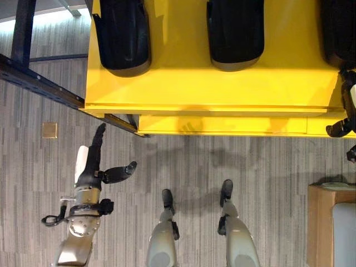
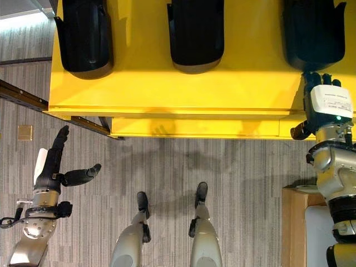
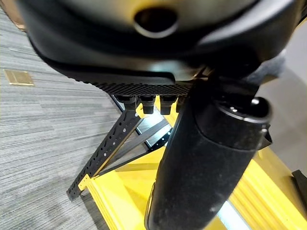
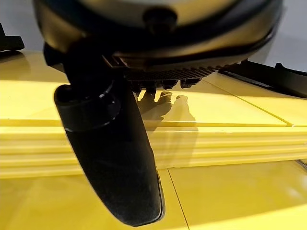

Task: Move parts from the plastic box to the shelf.

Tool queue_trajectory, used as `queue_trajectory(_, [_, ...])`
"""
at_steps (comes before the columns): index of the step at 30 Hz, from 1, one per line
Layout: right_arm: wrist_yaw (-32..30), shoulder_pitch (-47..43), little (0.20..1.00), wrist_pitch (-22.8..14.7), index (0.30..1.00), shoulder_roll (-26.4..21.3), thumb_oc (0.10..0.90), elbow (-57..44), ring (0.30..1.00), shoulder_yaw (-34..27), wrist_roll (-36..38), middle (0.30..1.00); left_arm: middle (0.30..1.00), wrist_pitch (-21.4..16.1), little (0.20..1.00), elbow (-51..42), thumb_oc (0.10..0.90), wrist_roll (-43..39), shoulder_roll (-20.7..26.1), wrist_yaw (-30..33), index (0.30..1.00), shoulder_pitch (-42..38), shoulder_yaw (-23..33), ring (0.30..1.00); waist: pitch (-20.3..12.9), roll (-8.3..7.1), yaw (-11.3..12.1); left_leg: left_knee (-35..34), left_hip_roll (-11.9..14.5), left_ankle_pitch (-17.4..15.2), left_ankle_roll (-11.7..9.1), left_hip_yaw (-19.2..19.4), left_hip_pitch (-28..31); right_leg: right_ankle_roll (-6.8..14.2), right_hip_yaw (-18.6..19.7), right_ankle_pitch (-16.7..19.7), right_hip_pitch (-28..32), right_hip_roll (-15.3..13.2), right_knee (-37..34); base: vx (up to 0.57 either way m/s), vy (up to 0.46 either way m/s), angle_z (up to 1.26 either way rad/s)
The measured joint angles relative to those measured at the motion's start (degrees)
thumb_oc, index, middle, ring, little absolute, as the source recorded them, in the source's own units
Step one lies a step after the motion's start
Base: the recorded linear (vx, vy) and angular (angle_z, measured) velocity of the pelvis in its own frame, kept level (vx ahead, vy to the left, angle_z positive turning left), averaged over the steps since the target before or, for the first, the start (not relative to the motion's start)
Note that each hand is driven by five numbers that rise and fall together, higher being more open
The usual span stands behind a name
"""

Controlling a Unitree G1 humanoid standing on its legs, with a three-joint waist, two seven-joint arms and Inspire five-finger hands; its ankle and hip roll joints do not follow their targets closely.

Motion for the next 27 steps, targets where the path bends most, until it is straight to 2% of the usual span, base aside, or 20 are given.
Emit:
queue_trajectory(13, [-0.86, 0.75, 1.000, 0.89, 1.000, 0.06, 0.900, -0.33, 1.000, -0.44, 1.63, 1.000, 1.000, 0.00, 1.000, 0.00, 0.900, -0.02, -0.10, 0.88, 1.000, -0.05, 0.07, 1.000, 0.05, -0.09, 0.14, 0.00, 0.00, 0.30, -0.05, -0.72, -1.11, -0.01, -0.64, 0.01, -0.68, 0.02, 0.10, 0.00, 0.001, 0.02])
queue_trajectory(15, [-1.24, 4.52, 1.000, 1.19, 1.000, 4.76, 0.900, -4.75, 1.000, -6.45, 1.82, 1.000, 1.000, 0.07, 1.000, 0.01, 0.900, 0.04, -0.39, 0.90, 1.000, -0.13, 0.09, 1.000, 0.22, -0.31, 0.38, 0.00, 0.12, 0.30, -0.05, -0.77, -1.08, -0.03, -0.66, -0.01, -0.68, 0.13, 0.17, 0.00, 0.000, 0.00])
queue_trajectory(18, [-2.00, 9.77, 1.000, 0.95, 1.000, 8.35, 0.900, -9.26, 1.000, -9.33, 2.37, 1.000, 1.000, 0.14, 1.000, -0.11, 0.900, 0.09, -0.49, 0.93, 1.000, -0.21, 0.14, 1.000, 0.36, -0.53, -0.06, 0.00, 0.09, 0.30, -0.05, -0.82, -0.85, -0.03, -0.71, -0.03, -0.53, 0.12, 0.35, 0.00, 0.000, 0.00])
queue_trajectory(19, [-2.07, 12.15, 1.000, 0.90, 1.000, 11.34, 0.900, -12.39, 1.000, -11.72, 2.65, 1.000, 1.000, 0.15, 1.000, -0.22, 0.900, 0.11, -0.50, 0.96, 1.000, -0.21, 0.38, 1.000, 0.54, -0.84, 0.22, 0.02, 0.20, 0.30, -0.05, -0.87, -0.74, -0.05, -0.78, -0.04, -0.36, 0.14, 0.35, 0.00, 0.000, 0.00])
queue_trajectory(21, [-2.84, 14.95, 1.000, -0.26, 1.000, 16.84, 0.900, -15.44, 1.000, -13.16, 2.81, 1.000, 1.000, 0.46, 1.000, -0.18, 0.900, 0.16, -0.60, 1.00, 1.000, -0.22, 1.63, 1.000, 1.19, -2.01, -0.81, 0.32, 0.29, 0.31, -0.06, -1.02, -0.32, -0.11, -0.80, -0.09, 0.19, 0.22, 0.58, 0.00, 0.000, 0.00])
queue_trajectory(27, [-3.48, 18.15, 1.000, -2.45, 1.000, 20.59, 0.900, -16.71, 1.000, -13.18, 4.12, 1.000, 1.000, 0.79, 1.000, -0.18, 0.900, 0.25, -0.60, 1.05, 1.000, -0.22, 2.09, 1.000, 1.39, -3.52, -1.40, 0.46, 0.30, 0.58, -0.21, -1.20, 0.07, -0.09, -0.76, -0.17, 0.39, 0.15, 1.30, 0.00, 0.000, 0.00])
